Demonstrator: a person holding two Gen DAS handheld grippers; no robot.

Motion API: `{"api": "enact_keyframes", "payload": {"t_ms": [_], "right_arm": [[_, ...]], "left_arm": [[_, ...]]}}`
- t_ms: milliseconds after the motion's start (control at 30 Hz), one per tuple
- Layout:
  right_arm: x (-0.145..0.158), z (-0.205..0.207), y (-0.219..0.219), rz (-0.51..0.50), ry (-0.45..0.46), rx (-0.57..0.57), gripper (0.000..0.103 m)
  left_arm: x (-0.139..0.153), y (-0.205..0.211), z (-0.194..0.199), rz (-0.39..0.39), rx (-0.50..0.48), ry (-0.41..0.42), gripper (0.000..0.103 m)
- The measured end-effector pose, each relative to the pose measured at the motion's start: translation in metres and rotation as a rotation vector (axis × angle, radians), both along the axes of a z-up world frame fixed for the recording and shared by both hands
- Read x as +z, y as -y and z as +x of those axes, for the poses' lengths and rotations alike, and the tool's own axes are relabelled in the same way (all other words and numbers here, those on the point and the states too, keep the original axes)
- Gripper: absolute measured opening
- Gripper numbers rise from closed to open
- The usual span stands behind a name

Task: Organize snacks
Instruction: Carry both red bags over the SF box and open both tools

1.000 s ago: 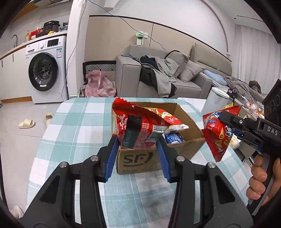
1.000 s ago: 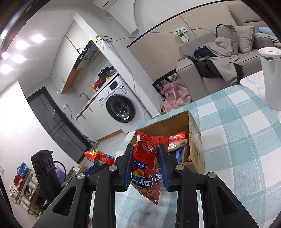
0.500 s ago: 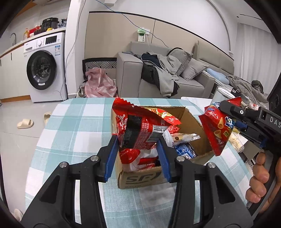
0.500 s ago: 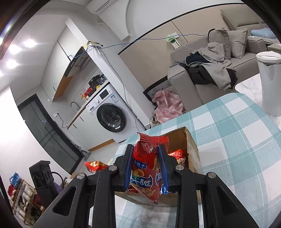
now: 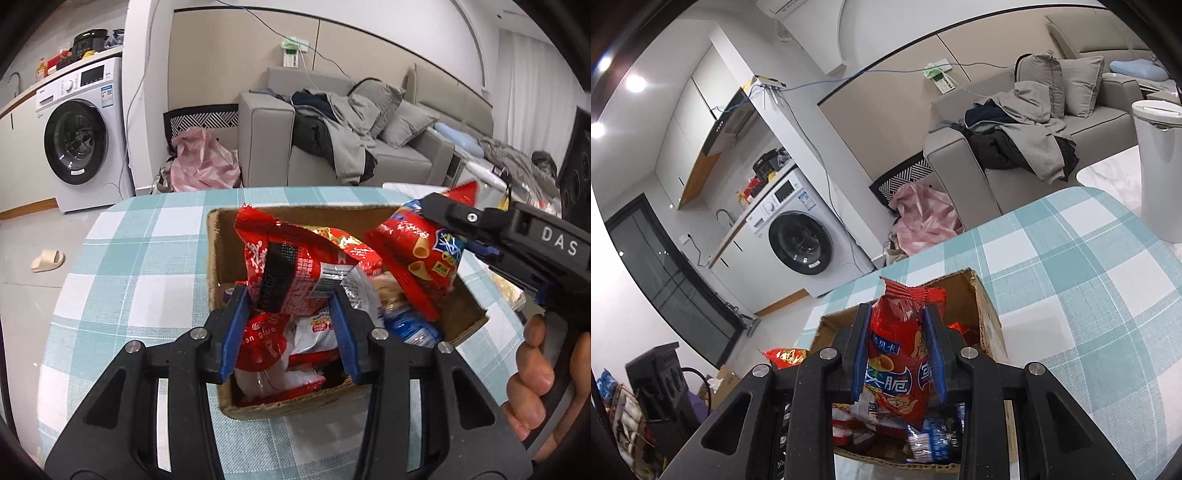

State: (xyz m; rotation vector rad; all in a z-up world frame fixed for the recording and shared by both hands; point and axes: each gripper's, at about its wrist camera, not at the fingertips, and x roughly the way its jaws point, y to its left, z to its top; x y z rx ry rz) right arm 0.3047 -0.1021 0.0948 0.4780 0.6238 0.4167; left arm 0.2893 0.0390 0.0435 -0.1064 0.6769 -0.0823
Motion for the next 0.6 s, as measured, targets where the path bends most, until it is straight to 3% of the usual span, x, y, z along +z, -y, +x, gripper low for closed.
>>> {"api": "enact_keyframes", "payload": {"t_ms": [367,600], "right_arm": [[-0.025,0.017,-0.01,-0.043,-0.032,0.008,0.028],[-0.017,0.015,-0.012,-0.055,-0.023,0.021,0.03]], "left_arm": [[-0.013,0.006,0.016,0.048,0.0,0.005,0.041],[-0.01,0.008,0.015,0.065,0.015,0.006,0.041]]}}
